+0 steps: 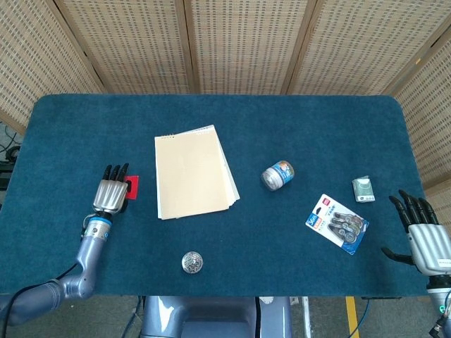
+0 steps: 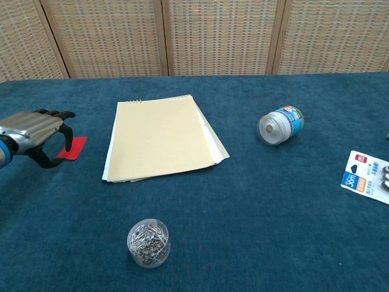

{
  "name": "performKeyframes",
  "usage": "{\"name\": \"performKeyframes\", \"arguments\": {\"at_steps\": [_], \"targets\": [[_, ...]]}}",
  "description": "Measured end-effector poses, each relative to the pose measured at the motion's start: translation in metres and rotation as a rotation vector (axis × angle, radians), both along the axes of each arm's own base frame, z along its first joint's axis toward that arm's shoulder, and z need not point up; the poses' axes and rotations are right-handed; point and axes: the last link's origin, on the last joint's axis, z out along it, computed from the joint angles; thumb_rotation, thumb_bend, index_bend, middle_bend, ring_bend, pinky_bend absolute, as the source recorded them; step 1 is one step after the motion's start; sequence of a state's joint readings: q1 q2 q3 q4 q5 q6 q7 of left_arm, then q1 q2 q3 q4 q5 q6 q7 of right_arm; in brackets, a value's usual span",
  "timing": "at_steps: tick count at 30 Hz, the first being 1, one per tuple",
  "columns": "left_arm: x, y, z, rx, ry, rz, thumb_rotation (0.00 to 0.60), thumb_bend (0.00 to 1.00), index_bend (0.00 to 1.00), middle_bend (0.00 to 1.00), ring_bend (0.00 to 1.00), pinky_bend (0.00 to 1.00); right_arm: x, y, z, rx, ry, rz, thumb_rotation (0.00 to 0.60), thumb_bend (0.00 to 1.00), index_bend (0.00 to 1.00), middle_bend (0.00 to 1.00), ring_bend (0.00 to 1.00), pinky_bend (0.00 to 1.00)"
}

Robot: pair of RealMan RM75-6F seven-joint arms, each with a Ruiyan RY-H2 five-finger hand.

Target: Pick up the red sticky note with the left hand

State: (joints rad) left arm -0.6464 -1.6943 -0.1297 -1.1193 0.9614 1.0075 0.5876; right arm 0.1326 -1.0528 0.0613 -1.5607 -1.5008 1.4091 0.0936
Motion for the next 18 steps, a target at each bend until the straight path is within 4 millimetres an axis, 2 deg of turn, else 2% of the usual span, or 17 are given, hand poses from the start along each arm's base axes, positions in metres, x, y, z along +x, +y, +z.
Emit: {"name": "performKeyframes", "arguments": {"at_steps": [18], "targets": [[0.0019, 0.0012, -0.0040, 0.001, 0.008, -0.009, 0.600, 0.39, 0.46, 0.00, 0.00, 0.00, 0.0003, 0.0006, 0.0008, -0.002, -0.004, 0.002, 0.600, 0.05, 0.00, 0.00, 0.00, 0.00]]}}
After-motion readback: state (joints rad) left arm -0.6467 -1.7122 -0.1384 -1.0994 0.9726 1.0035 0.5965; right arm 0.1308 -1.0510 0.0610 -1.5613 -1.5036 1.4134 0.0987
